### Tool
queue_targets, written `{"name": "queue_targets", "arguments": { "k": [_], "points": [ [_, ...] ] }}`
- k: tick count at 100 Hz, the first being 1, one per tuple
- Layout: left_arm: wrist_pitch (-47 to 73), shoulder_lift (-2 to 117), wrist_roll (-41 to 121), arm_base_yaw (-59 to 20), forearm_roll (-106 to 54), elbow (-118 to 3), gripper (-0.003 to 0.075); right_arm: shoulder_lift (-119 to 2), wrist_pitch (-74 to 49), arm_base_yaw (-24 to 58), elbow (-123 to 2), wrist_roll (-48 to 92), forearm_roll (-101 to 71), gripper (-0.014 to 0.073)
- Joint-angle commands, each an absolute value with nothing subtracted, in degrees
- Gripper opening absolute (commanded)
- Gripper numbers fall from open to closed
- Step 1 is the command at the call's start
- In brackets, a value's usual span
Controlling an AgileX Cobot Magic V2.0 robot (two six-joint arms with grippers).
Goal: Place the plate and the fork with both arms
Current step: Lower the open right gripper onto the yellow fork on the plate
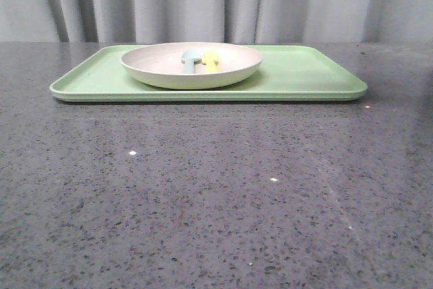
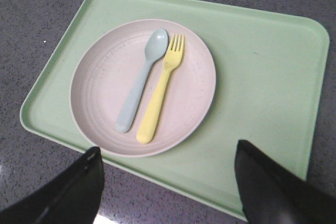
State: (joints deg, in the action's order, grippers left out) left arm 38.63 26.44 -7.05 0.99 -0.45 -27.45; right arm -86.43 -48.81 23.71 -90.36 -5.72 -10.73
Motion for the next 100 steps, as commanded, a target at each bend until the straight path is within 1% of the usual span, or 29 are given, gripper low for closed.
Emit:
{"name": "queue_targets", "arguments": {
  "k": [1, 24, 45, 67, 100],
  "points": [
    [34.66, 26.67, -7.45, 0.99, -0.94, -29.09, 0.0429, -89.07, -47.14, 25.01, -96.91, -8.98, -7.78, 0.0529],
    [34.66, 26.67, -7.45, 0.99, -0.94, -29.09, 0.0429, -100.15, -52.55, 30.96, -110.23, -18.47, 4.85, 0.0529],
    [34.66, 26.67, -7.45, 0.99, -0.94, -29.09, 0.0429, -108.42, -58.46, 35.62, -118.46, -25.62, 14.78, 0.0529],
    [34.66, 26.67, -7.45, 0.99, -0.94, -29.09, 0.0429, -113.09, -59.19, 35.93, -119.87, -26.74, 14.22, 0.0528],
    [34.66, 26.67, -7.45, 0.99, -0.94, -29.09, 0.0429, -115.41, -59.82, 35.69, -119.82, -26.74, 12.60, 0.0528]
  ]
}}
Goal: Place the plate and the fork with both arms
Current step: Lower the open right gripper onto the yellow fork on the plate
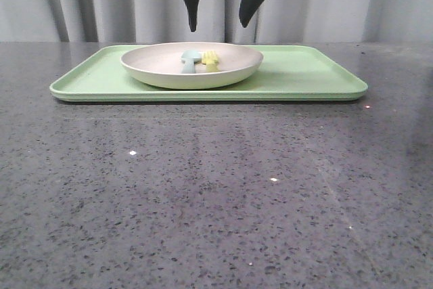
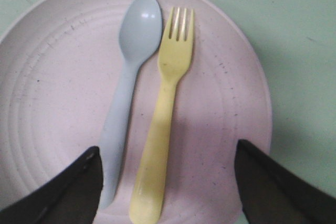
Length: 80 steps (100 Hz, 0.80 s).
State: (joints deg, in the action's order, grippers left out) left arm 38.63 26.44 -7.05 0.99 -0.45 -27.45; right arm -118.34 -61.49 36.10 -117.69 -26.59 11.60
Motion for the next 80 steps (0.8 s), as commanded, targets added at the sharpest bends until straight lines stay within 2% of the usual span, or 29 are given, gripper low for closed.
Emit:
{"name": "queue_targets", "arguments": {
  "k": [1, 80],
  "points": [
    [34.66, 26.67, -7.45, 0.99, -0.94, -29.09, 0.0429, -115.48, -59.89, 35.69, -119.82, -26.74, 12.60, 0.0528],
    [34.66, 26.67, -7.45, 0.99, -0.94, -29.09, 0.0429, -119.40, -60.07, 33.95, -119.74, -26.63, 10.56, 0.0528]
  ]
}}
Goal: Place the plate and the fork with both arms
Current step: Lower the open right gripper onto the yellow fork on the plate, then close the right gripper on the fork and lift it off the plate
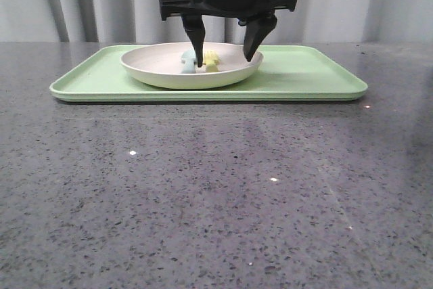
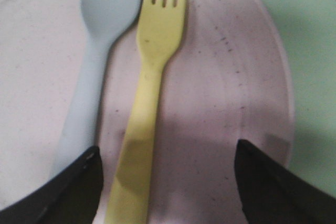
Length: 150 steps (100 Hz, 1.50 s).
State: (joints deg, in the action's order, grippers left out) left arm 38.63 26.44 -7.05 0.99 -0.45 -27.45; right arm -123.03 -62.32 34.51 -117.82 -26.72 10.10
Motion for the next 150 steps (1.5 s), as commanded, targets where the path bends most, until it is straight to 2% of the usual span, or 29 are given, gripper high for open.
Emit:
{"name": "queue_targets", "arguments": {
  "k": [1, 74, 95, 128, 138, 150],
  "points": [
    [34.66, 26.67, -7.45, 0.99, -0.94, -29.09, 0.0429, -119.40, -60.07, 33.95, -119.74, -26.63, 10.56, 0.0528],
    [34.66, 26.67, -7.45, 0.99, -0.94, -29.09, 0.0429, -122.26, -60.36, 33.95, -119.74, -26.63, 9.03, 0.0509],
    [34.66, 26.67, -7.45, 0.99, -0.94, -29.09, 0.0429, -122.92, -61.08, 33.95, -119.74, -26.63, 8.77, 0.0359],
    [34.66, 26.67, -7.45, 0.99, -0.94, -29.09, 0.0429, -123.00, -61.49, 33.95, -119.74, -26.68, 7.87, 0.0060],
    [34.66, 26.67, -7.45, 0.99, -0.94, -29.09, 0.0429, -123.00, -61.64, 33.95, -119.74, -26.68, 7.61, 0.0015],
    [34.66, 26.67, -7.45, 0.99, -0.94, -29.09, 0.0429, -122.86, -61.73, 33.95, -119.80, -26.68, 7.57, 0.0006]
  ]
}}
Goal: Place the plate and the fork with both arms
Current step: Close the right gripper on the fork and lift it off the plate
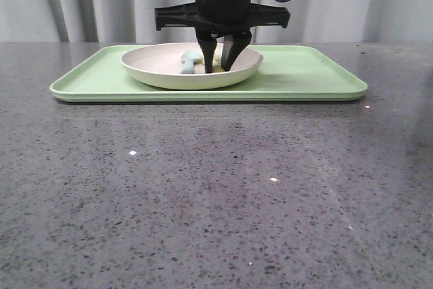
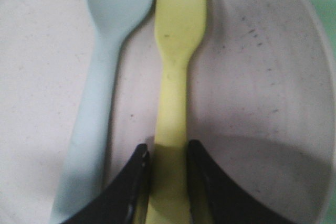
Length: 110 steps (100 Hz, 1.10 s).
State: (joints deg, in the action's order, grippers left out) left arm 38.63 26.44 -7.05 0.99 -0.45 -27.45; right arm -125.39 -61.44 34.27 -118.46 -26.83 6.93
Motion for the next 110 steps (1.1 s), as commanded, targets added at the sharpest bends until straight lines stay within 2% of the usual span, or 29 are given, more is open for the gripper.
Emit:
{"name": "queue_targets", "arguments": {
  "k": [1, 74, 110],
  "points": [
    [34.66, 26.67, -7.45, 0.99, -0.94, -29.09, 0.0429, -122.86, -61.73, 33.95, -119.80, -26.68, 7.57, 0.0006],
    [34.66, 26.67, -7.45, 0.99, -0.94, -29.09, 0.0429, -114.63, -64.25, 31.14, -119.91, -26.68, 10.22, 0.0006],
    [34.55, 26.67, -7.45, 0.99, -0.94, -29.09, 0.0429, -114.28, -65.68, 30.04, -119.84, -25.87, 11.39, 0.0006]
  ]
}}
